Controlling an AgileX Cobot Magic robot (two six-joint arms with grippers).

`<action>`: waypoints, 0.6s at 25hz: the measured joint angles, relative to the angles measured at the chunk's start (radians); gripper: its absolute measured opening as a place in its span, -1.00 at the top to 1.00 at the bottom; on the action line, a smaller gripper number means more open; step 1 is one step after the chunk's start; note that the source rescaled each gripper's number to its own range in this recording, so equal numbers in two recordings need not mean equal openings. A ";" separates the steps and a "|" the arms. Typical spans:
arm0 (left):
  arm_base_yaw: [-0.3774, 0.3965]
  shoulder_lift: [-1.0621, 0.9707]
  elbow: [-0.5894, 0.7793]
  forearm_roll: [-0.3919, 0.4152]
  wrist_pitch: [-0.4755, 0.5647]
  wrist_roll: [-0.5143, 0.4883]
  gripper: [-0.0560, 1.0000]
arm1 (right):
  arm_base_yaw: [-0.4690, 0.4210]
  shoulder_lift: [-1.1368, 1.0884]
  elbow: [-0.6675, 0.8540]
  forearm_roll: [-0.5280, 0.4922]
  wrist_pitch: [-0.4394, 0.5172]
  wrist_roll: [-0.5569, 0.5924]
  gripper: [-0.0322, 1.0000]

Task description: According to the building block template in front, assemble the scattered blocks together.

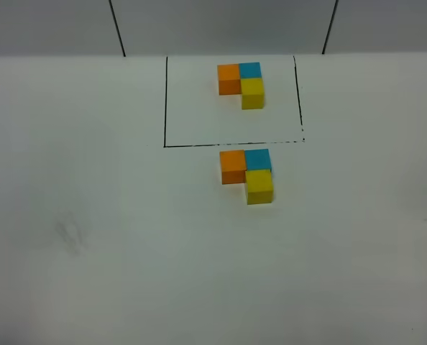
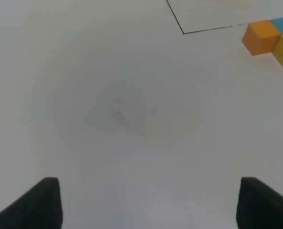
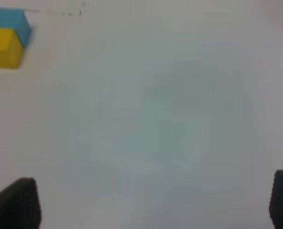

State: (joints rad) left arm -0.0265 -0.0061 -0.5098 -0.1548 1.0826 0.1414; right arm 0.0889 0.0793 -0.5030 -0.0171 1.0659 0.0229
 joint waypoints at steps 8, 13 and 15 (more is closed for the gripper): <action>0.000 0.000 0.000 0.000 0.000 0.000 -0.29 | 0.004 -0.084 0.001 -0.008 0.001 0.010 -0.92; 0.000 0.000 0.000 0.000 0.000 -0.001 -0.29 | 0.004 -0.084 0.001 -0.010 0.001 0.016 -0.88; 0.000 0.000 0.000 0.000 0.000 -0.001 -0.29 | 0.004 -0.084 0.001 -0.012 0.001 0.018 -0.87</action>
State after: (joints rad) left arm -0.0265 -0.0061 -0.5098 -0.1548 1.0826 0.1403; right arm 0.0934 -0.0043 -0.5019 -0.0293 1.0668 0.0406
